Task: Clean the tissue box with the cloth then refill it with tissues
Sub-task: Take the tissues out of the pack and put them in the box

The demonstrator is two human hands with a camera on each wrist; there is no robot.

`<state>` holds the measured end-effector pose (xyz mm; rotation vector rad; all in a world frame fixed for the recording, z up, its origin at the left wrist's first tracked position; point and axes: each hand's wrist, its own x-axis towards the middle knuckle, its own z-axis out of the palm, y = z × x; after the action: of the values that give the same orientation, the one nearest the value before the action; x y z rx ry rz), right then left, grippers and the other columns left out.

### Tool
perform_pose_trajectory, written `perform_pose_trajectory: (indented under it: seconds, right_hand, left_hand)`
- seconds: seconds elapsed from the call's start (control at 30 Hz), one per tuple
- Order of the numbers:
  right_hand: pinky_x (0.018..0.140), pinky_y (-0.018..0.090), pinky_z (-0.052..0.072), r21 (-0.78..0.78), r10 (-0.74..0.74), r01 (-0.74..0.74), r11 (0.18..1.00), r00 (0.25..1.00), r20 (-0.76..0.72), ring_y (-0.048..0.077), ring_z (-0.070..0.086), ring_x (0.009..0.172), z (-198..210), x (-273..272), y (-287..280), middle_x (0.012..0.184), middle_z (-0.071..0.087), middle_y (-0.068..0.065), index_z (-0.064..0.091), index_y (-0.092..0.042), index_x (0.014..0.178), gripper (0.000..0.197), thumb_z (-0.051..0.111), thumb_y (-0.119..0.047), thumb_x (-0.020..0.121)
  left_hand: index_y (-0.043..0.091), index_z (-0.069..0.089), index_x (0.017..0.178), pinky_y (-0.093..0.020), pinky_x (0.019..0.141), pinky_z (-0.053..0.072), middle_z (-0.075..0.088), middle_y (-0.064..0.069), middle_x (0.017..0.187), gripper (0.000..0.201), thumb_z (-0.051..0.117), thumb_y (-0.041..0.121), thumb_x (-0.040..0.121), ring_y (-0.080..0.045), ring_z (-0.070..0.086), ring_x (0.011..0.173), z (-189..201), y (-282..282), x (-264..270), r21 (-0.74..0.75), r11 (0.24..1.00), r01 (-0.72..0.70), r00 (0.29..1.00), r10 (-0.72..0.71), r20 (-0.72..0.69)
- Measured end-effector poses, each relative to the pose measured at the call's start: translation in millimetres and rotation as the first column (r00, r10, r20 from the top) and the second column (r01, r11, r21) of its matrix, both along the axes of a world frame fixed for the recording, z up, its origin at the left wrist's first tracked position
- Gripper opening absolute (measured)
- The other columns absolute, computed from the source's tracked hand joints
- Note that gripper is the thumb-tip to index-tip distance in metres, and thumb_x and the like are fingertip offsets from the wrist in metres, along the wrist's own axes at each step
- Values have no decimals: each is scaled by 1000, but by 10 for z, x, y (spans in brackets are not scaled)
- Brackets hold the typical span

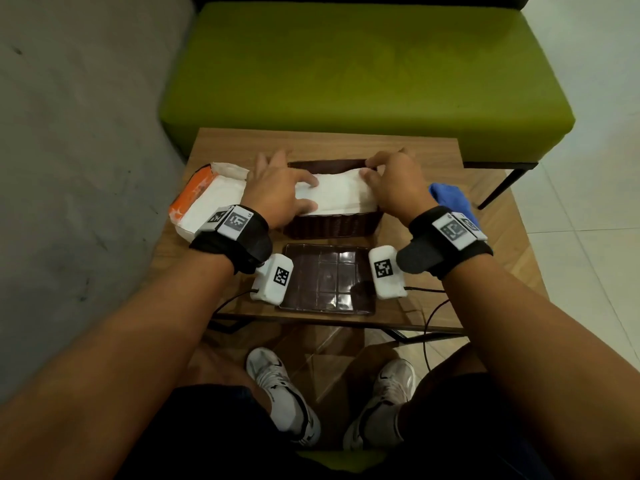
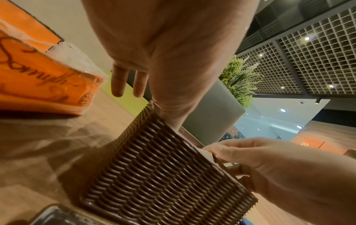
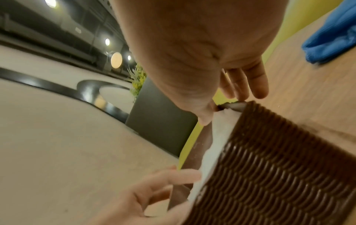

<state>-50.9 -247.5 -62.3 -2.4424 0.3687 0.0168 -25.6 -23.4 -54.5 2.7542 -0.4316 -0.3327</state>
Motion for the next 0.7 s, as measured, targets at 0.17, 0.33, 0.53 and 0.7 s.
perform_pose_trajectory:
  seconds: [0.17, 0.33, 0.53, 0.7]
  right_hand:
    - [117, 44, 34, -152, 171, -170, 974, 985, -7, 39, 42, 145, 92, -147, -80, 153, 49, 19, 73, -27, 133, 42, 79, -30, 91]
    - [122, 55, 30, -352, 250, -369, 860, 907, -339, 45, 27, 152, 181, -77, -48, 169, 30, 14, 60, -42, 145, 63, 83, -48, 87]
    - [124, 58, 28, -389, 220, -395, 832, 879, -423, 45, 22, 154, 177, 54, 18, 172, 21, 14, 57, -27, 151, 54, 65, -44, 100]
    - [116, 48, 39, -352, 294, -474, 807, 840, -456, 38, 40, 145, 269, 67, -49, 145, 52, 20, 68, -26, 140, 53, 77, -47, 92]
  left_hand:
    - [42, 67, 143, -58, 125, 27, 7, 0, 182, 60, 86, 51, 87, -45, 20, 157, 30, 1, 13, 122, 992, 11, 998, -3, -66]
    - [44, 59, 152, -60, 126, 26, 0, -5, 182, 66, 83, 49, 91, -46, 18, 159, 91, -67, 18, 246, 969, 23, 993, 7, -119]
    - [46, 47, 159, -59, 128, 28, -3, -13, 181, 72, 76, 58, 94, -49, 21, 159, 117, -98, 157, 350, 932, 94, 979, -23, -201]
    - [45, 52, 156, -60, 129, 26, -2, -10, 182, 62, 68, 61, 99, -49, 20, 160, 39, -51, 186, 296, 953, 67, 976, -1, -218]
